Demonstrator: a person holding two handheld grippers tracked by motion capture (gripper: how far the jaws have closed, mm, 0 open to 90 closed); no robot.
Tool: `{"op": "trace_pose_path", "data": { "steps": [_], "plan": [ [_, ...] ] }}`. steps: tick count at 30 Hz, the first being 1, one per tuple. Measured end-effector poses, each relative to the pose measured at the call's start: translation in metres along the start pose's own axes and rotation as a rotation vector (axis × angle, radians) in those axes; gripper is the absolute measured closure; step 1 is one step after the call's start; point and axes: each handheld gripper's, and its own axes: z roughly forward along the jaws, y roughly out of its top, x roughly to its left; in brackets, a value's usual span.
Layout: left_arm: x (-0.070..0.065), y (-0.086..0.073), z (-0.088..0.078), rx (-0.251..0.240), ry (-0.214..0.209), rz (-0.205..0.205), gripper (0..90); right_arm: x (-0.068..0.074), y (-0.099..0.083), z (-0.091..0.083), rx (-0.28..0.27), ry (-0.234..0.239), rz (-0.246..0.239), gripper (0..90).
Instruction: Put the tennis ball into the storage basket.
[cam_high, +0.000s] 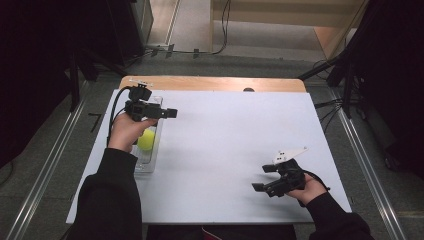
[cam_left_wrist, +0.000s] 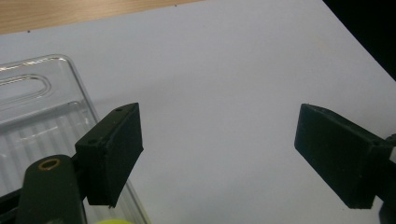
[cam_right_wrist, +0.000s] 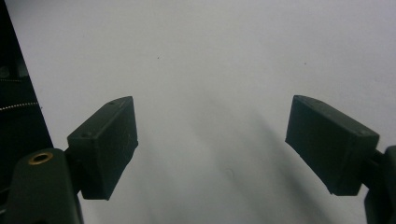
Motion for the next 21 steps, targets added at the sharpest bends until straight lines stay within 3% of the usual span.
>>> {"op": "trace_pose_path", "data": {
  "steps": [7, 21],
  "plan": [
    [-0.01, 0.0, 0.009, 0.028, -0.027, 0.022, 15.9, -0.001, -0.001, -0.001, 0.0, -0.004, -0.001, 14.8],
    [-0.025, -0.011, 0.014, 0.032, -0.06, 0.057, 16.0, 0.005, 0.001, -0.002, -0.001, -0.013, -0.008, 14.8]
  ]
}}
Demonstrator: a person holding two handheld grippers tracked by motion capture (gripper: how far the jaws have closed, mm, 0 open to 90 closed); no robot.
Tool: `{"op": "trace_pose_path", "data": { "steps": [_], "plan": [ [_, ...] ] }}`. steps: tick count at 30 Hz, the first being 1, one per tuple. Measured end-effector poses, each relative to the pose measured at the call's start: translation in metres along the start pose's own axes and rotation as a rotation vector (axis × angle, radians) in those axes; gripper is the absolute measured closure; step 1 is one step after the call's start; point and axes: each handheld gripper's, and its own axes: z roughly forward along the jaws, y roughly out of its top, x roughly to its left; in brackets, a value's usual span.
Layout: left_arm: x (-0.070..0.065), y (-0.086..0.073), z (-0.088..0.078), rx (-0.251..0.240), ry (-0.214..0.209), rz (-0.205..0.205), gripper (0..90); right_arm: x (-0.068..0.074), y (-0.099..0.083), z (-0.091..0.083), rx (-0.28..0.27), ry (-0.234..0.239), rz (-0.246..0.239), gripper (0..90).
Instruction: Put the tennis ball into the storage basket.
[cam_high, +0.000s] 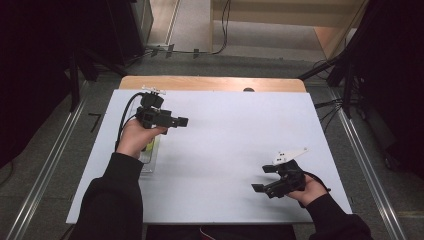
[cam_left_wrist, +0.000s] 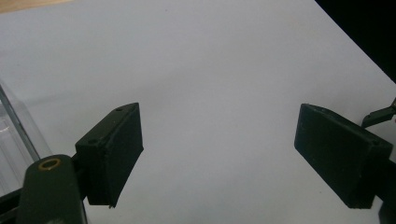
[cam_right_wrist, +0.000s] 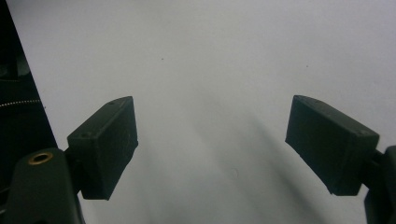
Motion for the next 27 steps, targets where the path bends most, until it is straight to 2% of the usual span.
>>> {"op": "trace_pose_path", "data": {
  "steps": [3, 11, 14, 19, 27],
  "plan": [
    [-0.002, -0.002, -0.001, -0.009, -0.006, -0.002, 16.0, -0.001, 0.0, 0.0, 0.002, 0.0, 0.002, 14.8],
    [-0.008, -0.014, -0.002, -0.01, -0.011, 0.034, 16.0, -0.001, -0.001, -0.001, 0.0, -0.002, 0.006, 14.8],
    [-0.009, -0.02, -0.003, -0.003, -0.008, 0.034, 16.0, -0.001, -0.001, 0.0, -0.001, -0.002, 0.004, 14.7],
    [-0.011, -0.029, -0.006, -0.012, -0.038, 0.018, 16.0, -0.001, 0.0, 0.0, 0.002, -0.003, 0.003, 14.8],
    [-0.016, -0.04, -0.006, 0.004, -0.043, 0.04, 16.0, -0.001, -0.001, 0.0, -0.001, -0.003, 0.006, 14.8]
  ]
}}
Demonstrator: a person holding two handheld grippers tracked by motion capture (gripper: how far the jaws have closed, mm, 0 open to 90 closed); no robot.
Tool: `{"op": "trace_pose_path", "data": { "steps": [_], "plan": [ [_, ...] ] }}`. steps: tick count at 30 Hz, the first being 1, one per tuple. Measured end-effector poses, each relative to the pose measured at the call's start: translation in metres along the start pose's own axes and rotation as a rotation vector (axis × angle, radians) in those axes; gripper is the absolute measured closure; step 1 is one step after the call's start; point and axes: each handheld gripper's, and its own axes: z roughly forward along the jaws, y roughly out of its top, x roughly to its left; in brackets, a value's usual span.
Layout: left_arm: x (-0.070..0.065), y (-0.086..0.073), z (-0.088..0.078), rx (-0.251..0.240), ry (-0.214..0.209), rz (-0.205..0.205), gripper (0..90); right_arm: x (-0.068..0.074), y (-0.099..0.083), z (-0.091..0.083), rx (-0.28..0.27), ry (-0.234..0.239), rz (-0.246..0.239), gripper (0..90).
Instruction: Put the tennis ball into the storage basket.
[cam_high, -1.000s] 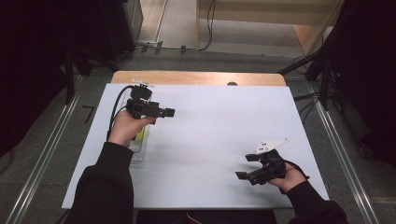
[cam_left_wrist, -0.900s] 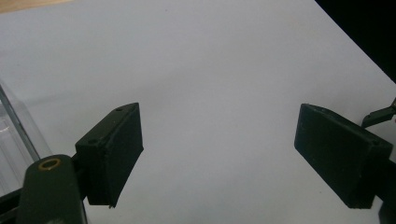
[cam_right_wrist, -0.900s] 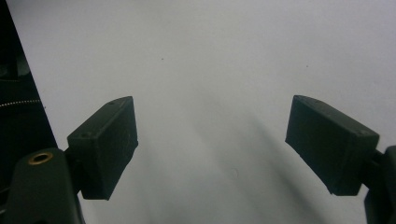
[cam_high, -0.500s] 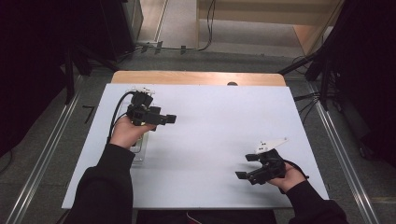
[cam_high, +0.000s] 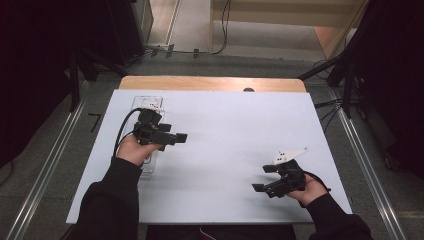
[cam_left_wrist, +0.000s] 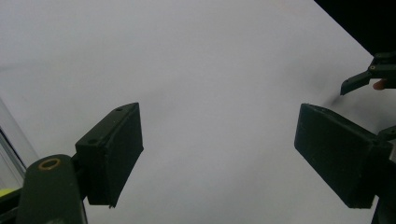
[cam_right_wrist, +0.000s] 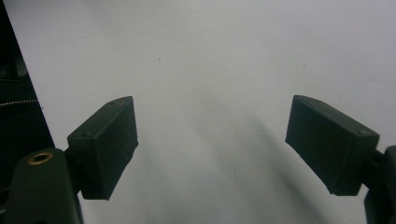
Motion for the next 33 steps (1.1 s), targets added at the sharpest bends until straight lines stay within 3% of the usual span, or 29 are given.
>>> {"op": "trace_pose_path", "data": {
  "steps": [9, 18, 33],
  "plan": [
    [-0.005, -0.015, 0.002, 0.0, -0.013, 0.014, 16.0, 0.0, 0.0, 0.0, 0.0, -0.001, 0.002, 14.8],
    [-0.011, -0.027, -0.001, -0.043, -0.032, 0.024, 16.0, 0.0, 0.0, 0.0, 0.0, -0.002, -0.001, 14.8],
    [-0.026, -0.047, -0.004, -0.009, -0.056, 0.076, 16.0, 0.0, 0.0, 0.0, 0.0, -0.002, -0.001, 14.8]
  ]
}}
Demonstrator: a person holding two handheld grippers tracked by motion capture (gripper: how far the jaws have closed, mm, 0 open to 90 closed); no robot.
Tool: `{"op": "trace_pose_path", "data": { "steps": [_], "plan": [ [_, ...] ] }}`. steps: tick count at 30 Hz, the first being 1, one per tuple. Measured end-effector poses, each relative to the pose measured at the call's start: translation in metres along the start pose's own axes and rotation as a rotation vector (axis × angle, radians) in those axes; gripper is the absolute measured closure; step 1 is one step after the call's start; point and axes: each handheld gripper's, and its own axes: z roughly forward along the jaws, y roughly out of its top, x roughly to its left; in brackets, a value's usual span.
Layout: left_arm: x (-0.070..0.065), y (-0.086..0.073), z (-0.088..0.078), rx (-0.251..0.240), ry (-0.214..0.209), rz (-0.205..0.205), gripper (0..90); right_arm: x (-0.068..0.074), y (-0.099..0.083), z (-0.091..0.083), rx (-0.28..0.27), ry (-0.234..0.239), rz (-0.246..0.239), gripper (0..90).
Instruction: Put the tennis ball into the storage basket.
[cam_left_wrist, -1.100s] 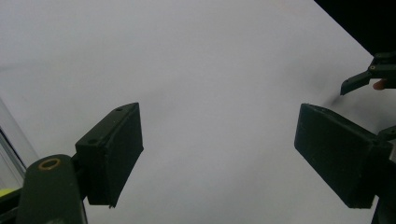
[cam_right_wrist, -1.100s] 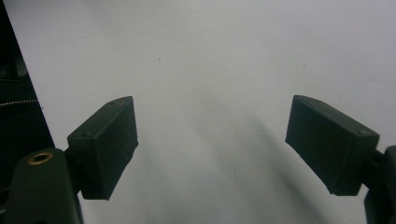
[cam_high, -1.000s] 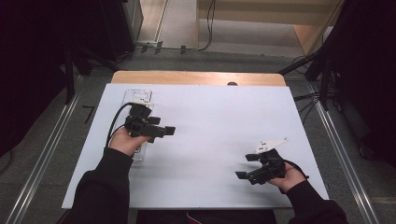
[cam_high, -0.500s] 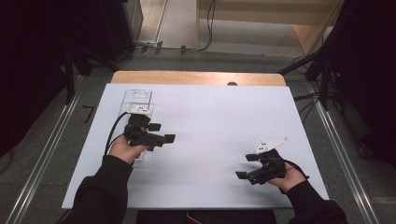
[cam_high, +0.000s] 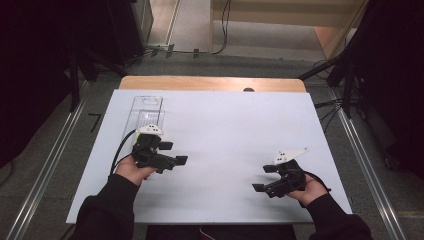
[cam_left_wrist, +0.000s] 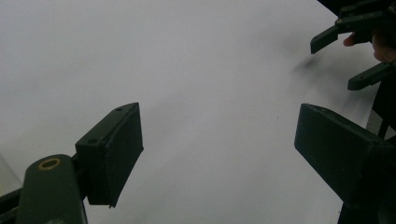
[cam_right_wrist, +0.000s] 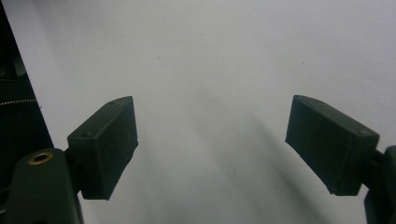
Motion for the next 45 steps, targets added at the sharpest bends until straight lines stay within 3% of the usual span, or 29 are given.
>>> {"op": "trace_pose_path", "data": {
  "steps": [21, 33, 45],
  "plan": [
    [-0.009, -0.028, 0.0, 0.043, -0.008, 0.037, 16.0, 0.0, 0.0, 0.0, 0.002, -0.003, -0.003, 14.8],
    [-0.007, -0.044, -0.002, 0.068, 0.004, 0.037, 16.0, 0.0, 0.0, 0.0, 0.004, -0.003, -0.006, 14.8],
    [-0.004, -0.055, -0.002, 0.09, 0.012, 0.067, 17.2, 0.0, 0.0, 0.001, 0.008, -0.004, -0.002, 14.8]
  ]
}}
